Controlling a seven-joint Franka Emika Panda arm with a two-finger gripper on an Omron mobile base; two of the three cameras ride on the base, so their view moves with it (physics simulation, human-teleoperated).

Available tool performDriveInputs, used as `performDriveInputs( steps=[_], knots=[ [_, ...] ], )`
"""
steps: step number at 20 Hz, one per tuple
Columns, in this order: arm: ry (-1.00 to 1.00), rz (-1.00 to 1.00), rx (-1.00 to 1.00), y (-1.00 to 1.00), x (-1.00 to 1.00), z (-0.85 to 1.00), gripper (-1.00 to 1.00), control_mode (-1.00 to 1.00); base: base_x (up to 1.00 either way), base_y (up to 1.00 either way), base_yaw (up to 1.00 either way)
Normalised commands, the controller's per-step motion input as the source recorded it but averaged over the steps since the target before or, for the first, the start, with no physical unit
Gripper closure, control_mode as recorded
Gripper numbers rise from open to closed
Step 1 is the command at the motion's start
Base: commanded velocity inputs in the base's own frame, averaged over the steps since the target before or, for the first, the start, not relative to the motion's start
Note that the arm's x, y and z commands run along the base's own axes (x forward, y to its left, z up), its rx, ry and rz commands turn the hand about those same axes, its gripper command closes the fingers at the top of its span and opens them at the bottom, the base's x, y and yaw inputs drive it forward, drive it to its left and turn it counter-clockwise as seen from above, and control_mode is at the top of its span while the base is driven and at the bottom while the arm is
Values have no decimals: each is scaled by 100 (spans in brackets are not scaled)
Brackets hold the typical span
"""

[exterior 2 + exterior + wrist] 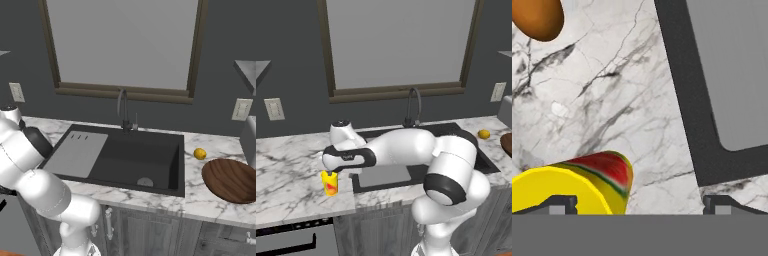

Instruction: Remove the mango and lemon from the sink. Then move the bowl and cup from the counter to the sink for washing.

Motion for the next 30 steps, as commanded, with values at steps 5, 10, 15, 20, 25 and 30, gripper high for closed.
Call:
performDriveInputs(
  steps=[5, 10, 15, 20, 25, 30],
  knots=[
    [0, -5, -1, 8, 8, -7, -100, -100, 0, 0, 0],
    [0, -4, -1, 7, 9, -8, -100, -100, 0, 0, 0],
    [0, -3, -2, 8, 12, -8, -100, -100, 0, 0, 0],
    [0, -3, -1, 6, 13, -8, -100, -100, 0, 0, 0],
    [0, -3, -1, 9, -3, -8, -100, -100, 0, 0, 0],
    [0, -4, 0, 12, -14, -18, -100, -100, 0, 0, 0]
  ],
)
